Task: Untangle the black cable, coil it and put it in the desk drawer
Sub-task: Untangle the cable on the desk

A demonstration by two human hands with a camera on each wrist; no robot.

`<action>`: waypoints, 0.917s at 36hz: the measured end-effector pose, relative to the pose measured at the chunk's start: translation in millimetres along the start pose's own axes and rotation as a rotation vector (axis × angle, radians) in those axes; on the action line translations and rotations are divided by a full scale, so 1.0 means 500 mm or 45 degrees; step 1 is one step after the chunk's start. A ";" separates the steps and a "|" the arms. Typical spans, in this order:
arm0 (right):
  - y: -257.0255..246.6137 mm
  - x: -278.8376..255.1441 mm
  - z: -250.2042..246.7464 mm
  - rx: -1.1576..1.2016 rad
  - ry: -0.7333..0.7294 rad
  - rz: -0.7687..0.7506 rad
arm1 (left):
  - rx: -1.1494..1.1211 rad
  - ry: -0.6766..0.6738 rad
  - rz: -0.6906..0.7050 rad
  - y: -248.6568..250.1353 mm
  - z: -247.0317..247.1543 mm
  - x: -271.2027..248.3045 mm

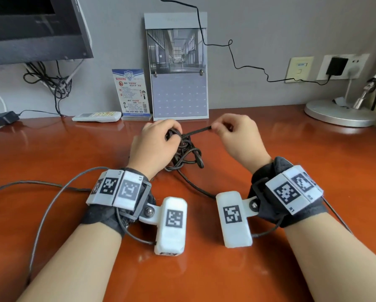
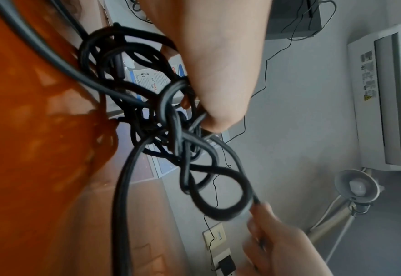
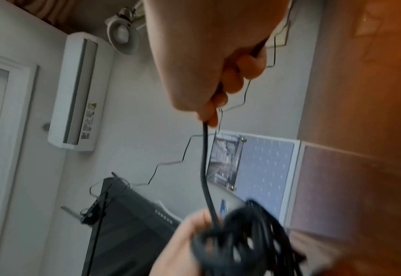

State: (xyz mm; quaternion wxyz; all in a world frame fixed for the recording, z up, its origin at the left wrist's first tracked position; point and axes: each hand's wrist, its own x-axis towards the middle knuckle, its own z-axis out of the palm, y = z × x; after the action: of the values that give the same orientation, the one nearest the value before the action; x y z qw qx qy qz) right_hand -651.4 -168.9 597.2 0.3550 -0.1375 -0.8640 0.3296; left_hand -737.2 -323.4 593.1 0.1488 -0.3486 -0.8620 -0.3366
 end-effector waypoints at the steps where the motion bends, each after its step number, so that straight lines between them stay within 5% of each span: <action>1: 0.002 0.004 -0.008 0.009 0.084 0.042 | -0.002 0.006 0.001 0.000 -0.001 0.000; 6: 0.053 0.021 -0.072 0.012 0.410 0.316 | 0.029 -0.011 -0.053 -0.003 -0.001 0.000; 11: 0.069 0.013 -0.075 -0.130 0.245 0.340 | 0.124 -0.116 -0.015 0.014 0.011 -0.004; 17: 0.033 0.004 -0.050 -0.313 -0.351 0.094 | 0.157 -0.167 -0.011 0.017 0.013 -0.006; 26: 0.005 -0.014 -0.009 -0.264 -0.472 -0.161 | 0.177 -0.204 -0.004 0.019 0.015 -0.006; 29: 0.007 -0.015 0.000 -0.203 -0.425 -0.168 | 0.150 -0.179 -0.024 0.019 0.014 -0.007; 33: -0.002 -0.010 -0.004 -0.037 -0.125 -0.113 | 0.009 -0.077 -0.032 0.026 0.009 -0.006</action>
State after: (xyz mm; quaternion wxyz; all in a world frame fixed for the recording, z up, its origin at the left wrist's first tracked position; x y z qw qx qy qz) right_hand -646.6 -171.0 596.1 0.3244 -0.0880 -0.8903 0.3073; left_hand -726.1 -315.0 594.6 0.1196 -0.3472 -0.8716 -0.3247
